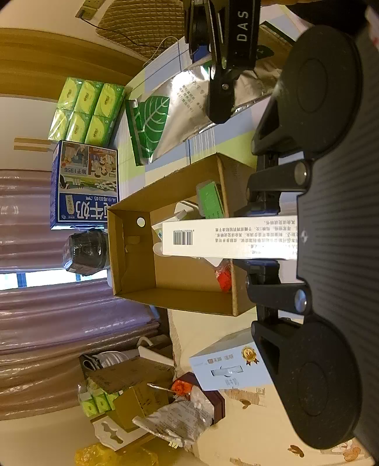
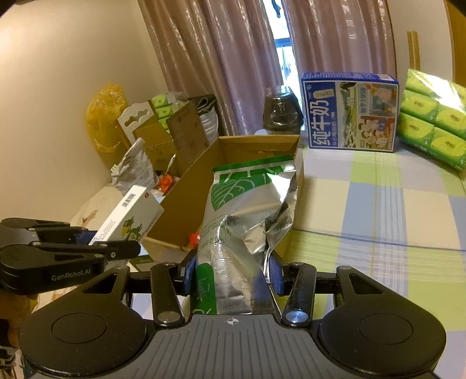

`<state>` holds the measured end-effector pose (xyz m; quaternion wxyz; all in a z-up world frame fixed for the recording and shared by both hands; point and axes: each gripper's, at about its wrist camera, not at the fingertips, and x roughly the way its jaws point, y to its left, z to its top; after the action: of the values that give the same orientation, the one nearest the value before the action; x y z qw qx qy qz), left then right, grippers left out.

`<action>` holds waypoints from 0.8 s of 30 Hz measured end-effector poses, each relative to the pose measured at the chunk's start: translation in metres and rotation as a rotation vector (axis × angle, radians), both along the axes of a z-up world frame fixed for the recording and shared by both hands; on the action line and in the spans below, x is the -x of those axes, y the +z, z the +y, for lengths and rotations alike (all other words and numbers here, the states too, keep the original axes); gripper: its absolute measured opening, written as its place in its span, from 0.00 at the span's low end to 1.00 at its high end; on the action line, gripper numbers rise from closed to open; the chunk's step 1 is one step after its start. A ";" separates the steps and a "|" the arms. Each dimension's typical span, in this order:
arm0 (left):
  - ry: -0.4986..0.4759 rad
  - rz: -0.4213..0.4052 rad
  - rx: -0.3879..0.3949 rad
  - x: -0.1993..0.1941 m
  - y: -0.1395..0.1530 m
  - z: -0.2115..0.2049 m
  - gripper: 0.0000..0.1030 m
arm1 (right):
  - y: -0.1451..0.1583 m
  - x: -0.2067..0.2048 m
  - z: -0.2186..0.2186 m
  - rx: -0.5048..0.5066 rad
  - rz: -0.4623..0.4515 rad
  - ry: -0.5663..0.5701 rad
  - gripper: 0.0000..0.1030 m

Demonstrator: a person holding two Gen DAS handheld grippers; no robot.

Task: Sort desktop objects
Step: 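Carry the white box with the left tool while the right tool carries the foil bag to the cardboard box, then open both tools to drop the white box and foil bag into the cardboard box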

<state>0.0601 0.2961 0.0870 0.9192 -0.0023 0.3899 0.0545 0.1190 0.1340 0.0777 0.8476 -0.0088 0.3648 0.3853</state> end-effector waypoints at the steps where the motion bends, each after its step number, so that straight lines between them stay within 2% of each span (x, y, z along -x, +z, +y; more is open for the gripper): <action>1: -0.001 0.002 0.002 -0.004 -0.001 0.003 0.21 | 0.001 -0.004 0.003 0.000 0.000 0.001 0.45; 24: 0.000 0.021 0.045 -0.099 -0.018 0.052 0.21 | -0.012 -0.096 0.079 -0.022 0.047 -0.019 0.45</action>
<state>0.1588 0.3480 0.0685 0.9148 -0.0224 0.4005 0.0460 0.2150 0.2131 0.0657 0.8424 0.0127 0.3803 0.3815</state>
